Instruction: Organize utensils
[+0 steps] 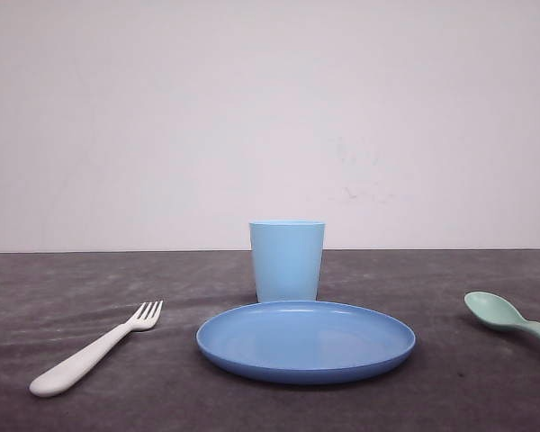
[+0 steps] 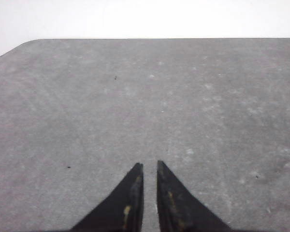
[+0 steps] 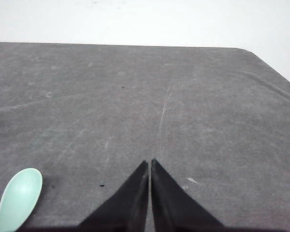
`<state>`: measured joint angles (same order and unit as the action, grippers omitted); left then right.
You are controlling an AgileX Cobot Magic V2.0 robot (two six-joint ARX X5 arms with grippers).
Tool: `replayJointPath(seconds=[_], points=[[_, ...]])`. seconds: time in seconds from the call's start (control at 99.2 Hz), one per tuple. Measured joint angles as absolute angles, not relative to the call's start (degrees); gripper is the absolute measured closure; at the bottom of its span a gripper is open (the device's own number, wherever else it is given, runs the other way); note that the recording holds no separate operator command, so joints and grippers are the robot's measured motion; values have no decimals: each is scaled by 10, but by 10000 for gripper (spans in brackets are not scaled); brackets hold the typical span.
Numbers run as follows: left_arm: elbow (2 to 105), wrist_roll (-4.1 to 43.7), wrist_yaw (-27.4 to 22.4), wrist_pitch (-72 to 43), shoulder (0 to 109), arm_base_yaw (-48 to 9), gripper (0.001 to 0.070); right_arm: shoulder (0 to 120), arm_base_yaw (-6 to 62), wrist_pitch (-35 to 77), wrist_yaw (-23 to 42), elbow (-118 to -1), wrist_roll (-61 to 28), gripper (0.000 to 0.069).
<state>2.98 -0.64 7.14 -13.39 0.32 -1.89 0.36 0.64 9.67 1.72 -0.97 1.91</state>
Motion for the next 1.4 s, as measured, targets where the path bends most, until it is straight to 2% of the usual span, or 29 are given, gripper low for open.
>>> replayJointPath(seconds=[1.27,1.402], points=[[30,-6,71,-134,3,-19,684,4,6,97,15,-10,19,684],[30,11,71,-133,3,-19,684,4,6,97,13,-10,23,684]])
